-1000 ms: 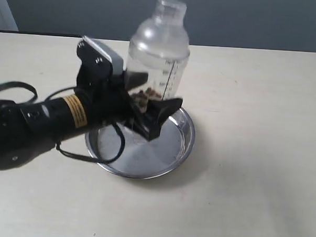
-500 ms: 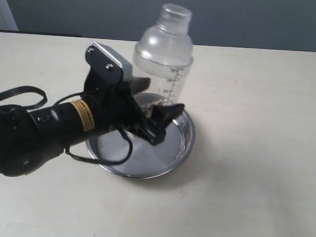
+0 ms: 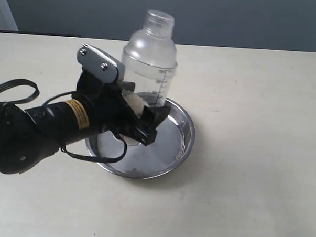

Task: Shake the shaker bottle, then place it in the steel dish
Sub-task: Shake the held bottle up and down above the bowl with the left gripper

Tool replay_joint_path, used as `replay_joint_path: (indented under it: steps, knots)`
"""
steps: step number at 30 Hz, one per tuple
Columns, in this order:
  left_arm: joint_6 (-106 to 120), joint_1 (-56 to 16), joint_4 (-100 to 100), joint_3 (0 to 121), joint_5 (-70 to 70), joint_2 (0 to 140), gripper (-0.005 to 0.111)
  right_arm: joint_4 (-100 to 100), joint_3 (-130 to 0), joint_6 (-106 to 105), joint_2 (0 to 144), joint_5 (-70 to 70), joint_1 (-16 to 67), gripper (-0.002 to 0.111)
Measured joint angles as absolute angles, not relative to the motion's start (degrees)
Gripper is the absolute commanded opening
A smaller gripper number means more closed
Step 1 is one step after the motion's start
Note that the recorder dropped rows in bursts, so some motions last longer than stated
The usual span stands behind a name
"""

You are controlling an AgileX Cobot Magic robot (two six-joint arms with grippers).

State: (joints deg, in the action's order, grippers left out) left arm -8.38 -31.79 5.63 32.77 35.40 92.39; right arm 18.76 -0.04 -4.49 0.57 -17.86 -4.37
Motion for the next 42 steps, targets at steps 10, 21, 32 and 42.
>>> replay_joint_path:
  steps: [10,21,32,42]
  knots:
    - [-7.85,-32.86,-2.23,32.77,35.2,93.39,0.0,18.76,-0.04,-4.49,0.57,-17.86,-4.37,-0.001]
    - [-7.56,-32.58,-2.94,32.87,36.39,95.55,0.0,18.76,-0.04,-4.49,0.57,-17.86,-4.37,-0.001]
    - [-13.75,-32.98,8.87,34.84,36.26,93.86,0.0,18.76,-0.04,-4.49,0.57,-17.86,-4.37,-0.001]
    - [-19.46,-33.19,15.7,40.29,36.74,87.05,0.0,18.76,-0.04,-4.49,0.57,-17.86,-4.37,-0.001]
